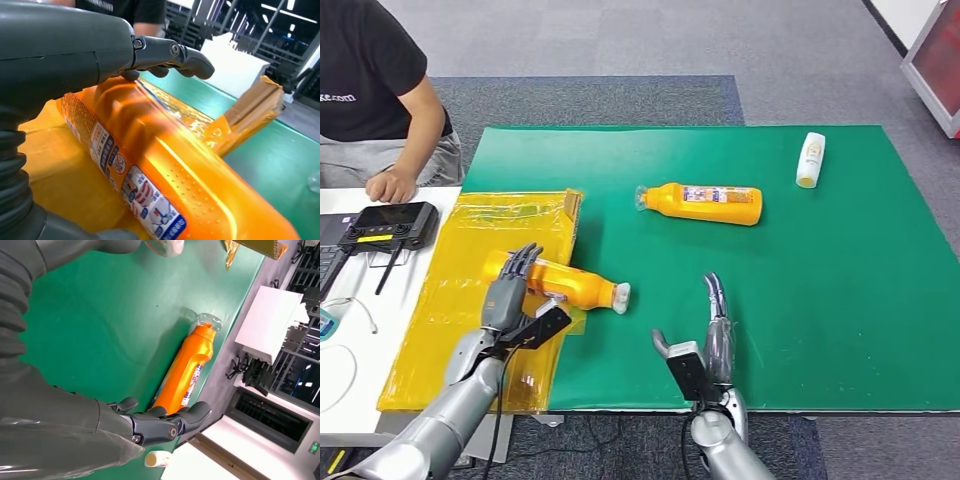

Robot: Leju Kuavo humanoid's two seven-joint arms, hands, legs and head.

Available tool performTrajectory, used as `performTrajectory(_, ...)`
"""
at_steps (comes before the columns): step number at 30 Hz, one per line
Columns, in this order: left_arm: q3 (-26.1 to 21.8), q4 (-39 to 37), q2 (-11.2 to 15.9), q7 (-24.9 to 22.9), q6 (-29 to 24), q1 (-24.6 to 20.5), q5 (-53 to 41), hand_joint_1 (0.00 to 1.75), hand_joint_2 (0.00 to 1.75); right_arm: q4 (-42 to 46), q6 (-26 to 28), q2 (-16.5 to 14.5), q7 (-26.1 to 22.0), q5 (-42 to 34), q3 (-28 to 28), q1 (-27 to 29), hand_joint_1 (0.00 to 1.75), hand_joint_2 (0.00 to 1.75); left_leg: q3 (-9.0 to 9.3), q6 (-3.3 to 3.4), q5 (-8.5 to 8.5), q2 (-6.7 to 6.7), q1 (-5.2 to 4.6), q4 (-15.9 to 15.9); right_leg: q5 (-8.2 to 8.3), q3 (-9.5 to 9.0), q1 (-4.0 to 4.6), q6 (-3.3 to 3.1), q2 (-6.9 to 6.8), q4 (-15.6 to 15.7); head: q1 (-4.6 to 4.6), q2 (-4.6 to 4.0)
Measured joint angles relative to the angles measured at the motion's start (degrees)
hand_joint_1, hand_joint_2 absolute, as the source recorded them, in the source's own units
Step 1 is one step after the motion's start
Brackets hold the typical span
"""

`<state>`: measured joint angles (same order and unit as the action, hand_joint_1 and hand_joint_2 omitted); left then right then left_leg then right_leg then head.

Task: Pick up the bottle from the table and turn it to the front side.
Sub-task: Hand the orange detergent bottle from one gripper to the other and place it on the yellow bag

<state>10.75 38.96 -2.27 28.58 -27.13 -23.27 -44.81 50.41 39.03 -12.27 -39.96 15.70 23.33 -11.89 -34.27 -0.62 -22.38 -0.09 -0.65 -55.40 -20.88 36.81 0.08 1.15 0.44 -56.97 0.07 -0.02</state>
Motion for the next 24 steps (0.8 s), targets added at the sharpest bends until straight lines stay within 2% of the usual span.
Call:
performTrajectory(5,2.5,4.1,0.0,-1.4,3.7,1.6,1.5,0.00,1.75,0.0,0.1,0.1,0.0,0.3,-0.3,0.0,0.00,1.75,0.01,0.00,0.00,-0.01,0.00,0.0,-0.01,-0.01,0.00,0.00,0.00,0.0,-0.01,0.00)
performTrajectory(13,8.0,14.5,1.6,-7.8,7.5,7.4,0.6,0.00,1.75,0.2,0.3,0.2,0.0,1.6,-2.1,1.4,0.00,1.75,0.01,0.03,-0.04,0.00,0.00,0.0,-0.04,-0.02,0.00,0.00,0.00,0.0,-0.01,0.00)
performTrajectory(24,10.3,21.7,2.7,-10.4,9.4,12.8,0.3,0.00,1.75,1.3,0.3,0.2,0.0,3.0,-4.6,3.0,0.00,1.75,0.04,0.00,-0.10,0.00,0.00,0.0,-0.06,-0.06,0.00,0.00,0.01,0.0,0.00,0.00)
